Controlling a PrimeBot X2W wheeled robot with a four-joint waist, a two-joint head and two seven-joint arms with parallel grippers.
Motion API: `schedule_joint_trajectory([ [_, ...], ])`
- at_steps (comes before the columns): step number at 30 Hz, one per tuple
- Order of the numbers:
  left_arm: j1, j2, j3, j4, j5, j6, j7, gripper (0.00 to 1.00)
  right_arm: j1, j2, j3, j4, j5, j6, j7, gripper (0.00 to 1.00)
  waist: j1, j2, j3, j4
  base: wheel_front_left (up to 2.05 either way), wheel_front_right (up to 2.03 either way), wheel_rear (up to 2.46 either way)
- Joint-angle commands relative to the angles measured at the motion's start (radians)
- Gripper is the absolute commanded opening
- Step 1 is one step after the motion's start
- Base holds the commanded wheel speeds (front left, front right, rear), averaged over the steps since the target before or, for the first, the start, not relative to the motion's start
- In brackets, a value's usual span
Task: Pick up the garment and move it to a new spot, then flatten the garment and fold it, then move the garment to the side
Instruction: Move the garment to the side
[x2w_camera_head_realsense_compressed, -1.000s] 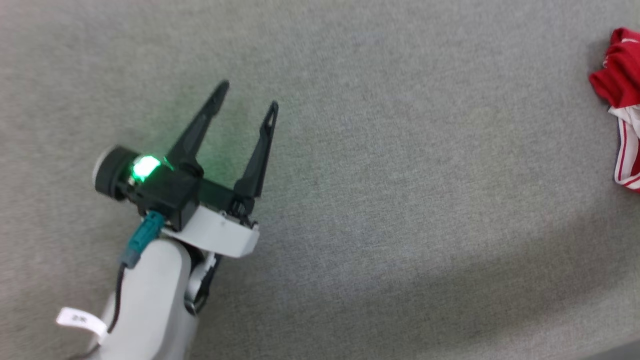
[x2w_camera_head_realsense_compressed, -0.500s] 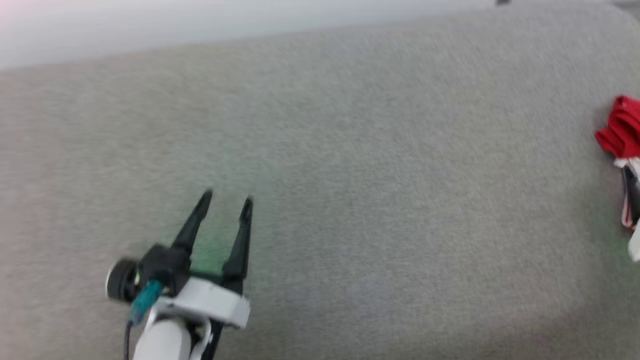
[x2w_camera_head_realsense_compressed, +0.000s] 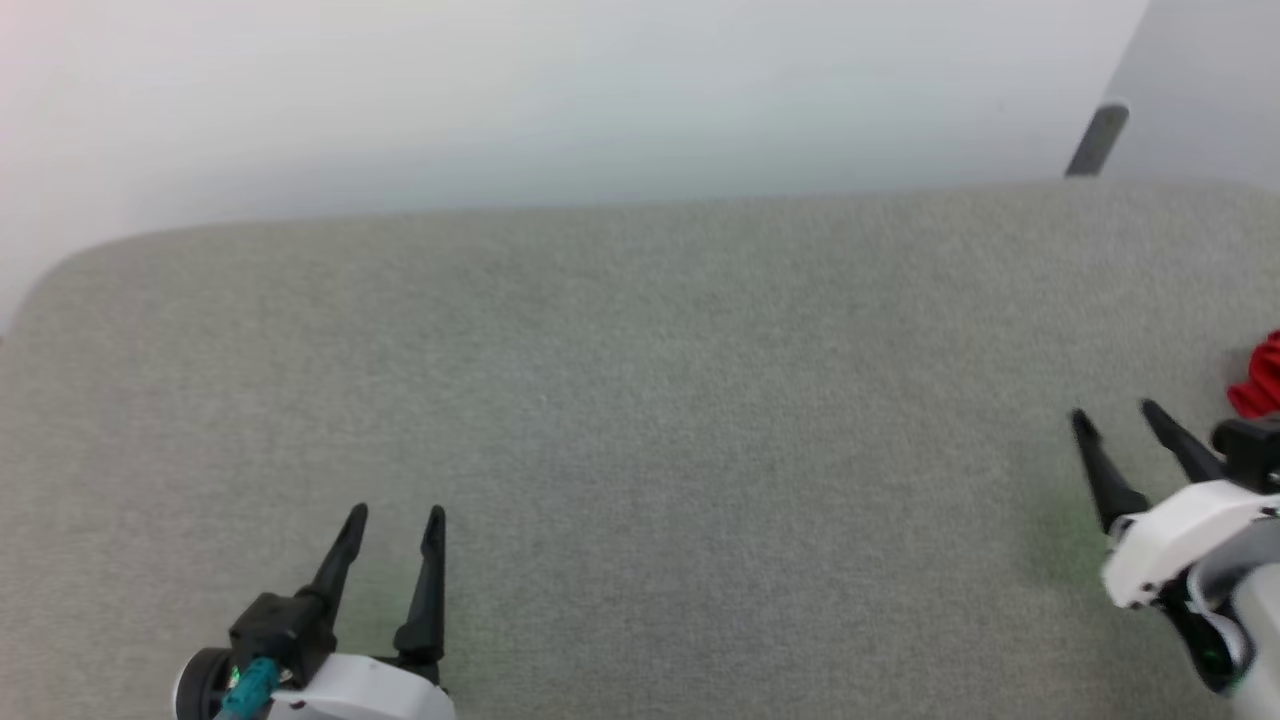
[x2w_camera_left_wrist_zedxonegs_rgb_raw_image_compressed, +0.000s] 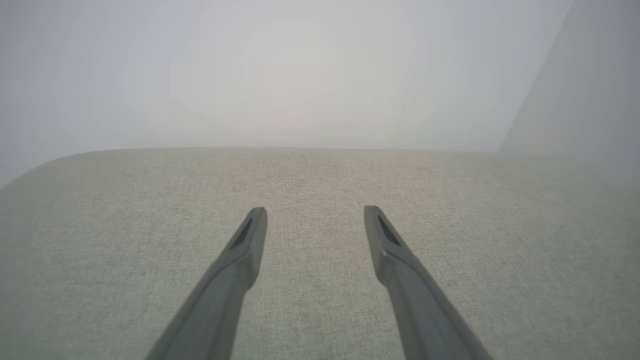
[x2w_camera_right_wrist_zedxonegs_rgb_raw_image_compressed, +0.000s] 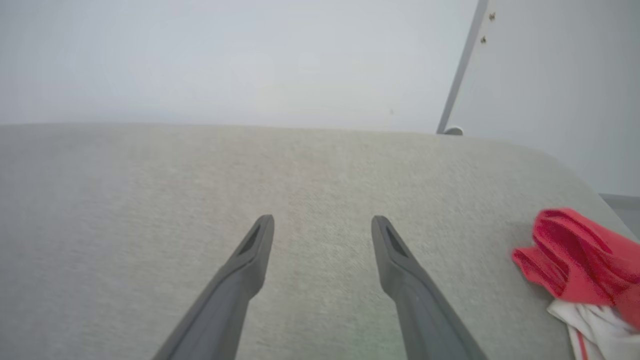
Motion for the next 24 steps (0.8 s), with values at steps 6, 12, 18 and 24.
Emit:
schedule_joint_trajectory([
  [6, 0.013, 0.003, 0.021, -0.019, -0.001, -0.002, -0.001, 1.00, 0.065, 0.042, -0.018, -0.123, -0.007, -0.001, -0.005, 1.00, 0.0000, 0.0000, -0.069, 0.037, 0.00, 0.00, 0.00],
  [12, 0.037, -0.007, 0.043, -0.026, -0.009, -0.002, -0.001, 1.00, 0.166, 0.034, -0.050, -0.241, -0.015, -0.001, -0.005, 1.00, 0.0000, 0.0000, -0.094, 0.037, 0.00, 0.00, 0.00],
  [18, 0.091, -0.027, 0.064, -0.061, -0.015, -0.002, -0.001, 1.00, 0.274, 0.017, -0.119, -0.345, -0.021, -0.001, -0.005, 1.00, 0.0000, 0.0000, -0.111, 0.033, 0.00, 0.00, 0.00],
  [24, 0.151, -0.042, 0.061, -0.095, -0.027, -0.002, -0.001, 1.00, 0.391, 0.029, -0.198, -0.433, -0.038, -0.001, 0.011, 1.00, 0.0000, 0.0000, -0.123, 0.035, 0.00, 0.00, 0.00],
])
